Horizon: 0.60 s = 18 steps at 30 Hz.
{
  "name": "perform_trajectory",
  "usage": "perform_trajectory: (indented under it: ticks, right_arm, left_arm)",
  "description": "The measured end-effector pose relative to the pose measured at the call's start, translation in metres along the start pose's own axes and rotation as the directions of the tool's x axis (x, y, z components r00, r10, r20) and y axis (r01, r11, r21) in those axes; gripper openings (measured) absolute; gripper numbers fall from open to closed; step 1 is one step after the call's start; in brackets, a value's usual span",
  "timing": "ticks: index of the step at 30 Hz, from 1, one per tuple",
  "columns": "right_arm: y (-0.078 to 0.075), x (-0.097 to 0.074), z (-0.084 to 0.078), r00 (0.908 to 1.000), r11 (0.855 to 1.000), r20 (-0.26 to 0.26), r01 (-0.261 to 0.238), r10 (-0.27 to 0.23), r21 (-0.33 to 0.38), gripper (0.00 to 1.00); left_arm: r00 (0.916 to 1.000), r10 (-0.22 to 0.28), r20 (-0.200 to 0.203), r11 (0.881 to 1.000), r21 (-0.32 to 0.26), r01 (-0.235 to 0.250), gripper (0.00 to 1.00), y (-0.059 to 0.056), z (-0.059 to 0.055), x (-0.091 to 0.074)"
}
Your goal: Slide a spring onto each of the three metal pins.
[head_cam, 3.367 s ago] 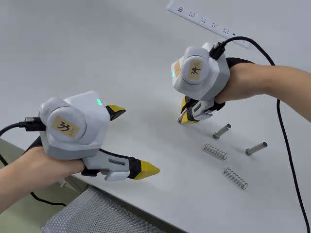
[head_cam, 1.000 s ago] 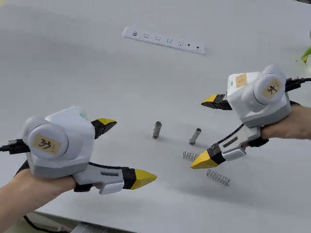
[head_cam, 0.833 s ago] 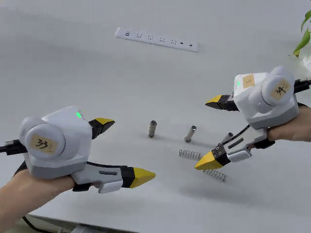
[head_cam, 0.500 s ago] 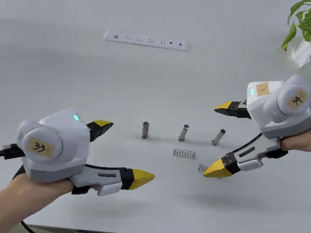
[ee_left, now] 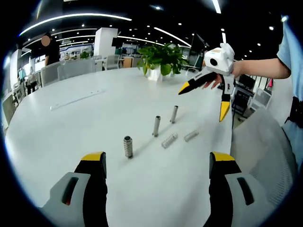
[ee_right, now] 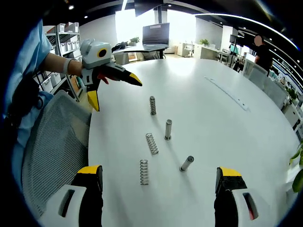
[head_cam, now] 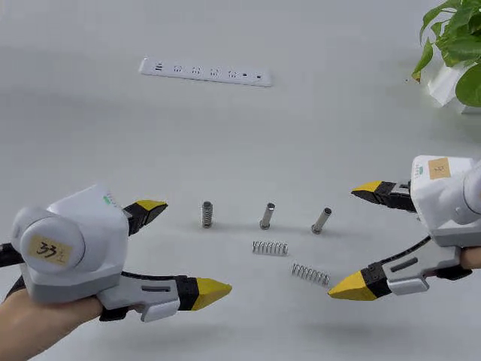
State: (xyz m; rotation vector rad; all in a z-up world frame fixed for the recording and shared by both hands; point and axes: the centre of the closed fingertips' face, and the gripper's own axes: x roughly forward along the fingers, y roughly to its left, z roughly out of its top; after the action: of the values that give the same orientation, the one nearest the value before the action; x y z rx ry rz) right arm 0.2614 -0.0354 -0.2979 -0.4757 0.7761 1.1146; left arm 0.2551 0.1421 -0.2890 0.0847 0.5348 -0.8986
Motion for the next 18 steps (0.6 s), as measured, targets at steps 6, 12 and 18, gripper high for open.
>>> perform_trajectory:
  ticks: [6,12,18]
  right_arm:
    - [0.000,-0.005,-0.002,0.9991,0.999,0.025,0.032,-0.033,0.038,0.99]
    - [0.001,-0.009,-0.007,0.9980,0.997,0.036,0.049,-0.051,0.059,0.99]
    - [0.004,-0.014,-0.014,0.9969,0.995,0.042,0.062,-0.066,0.081,0.99]
  left_arm:
    - [0.9998,-0.019,-0.005,1.000,0.017,0.019,0.88,-0.002,0.004,0.008]
    - [0.9992,-0.038,-0.010,0.999,0.032,0.038,0.87,-0.004,0.006,0.014]
    - [0.9981,-0.058,-0.022,0.996,0.062,0.059,0.86,-0.010,0.009,0.022]
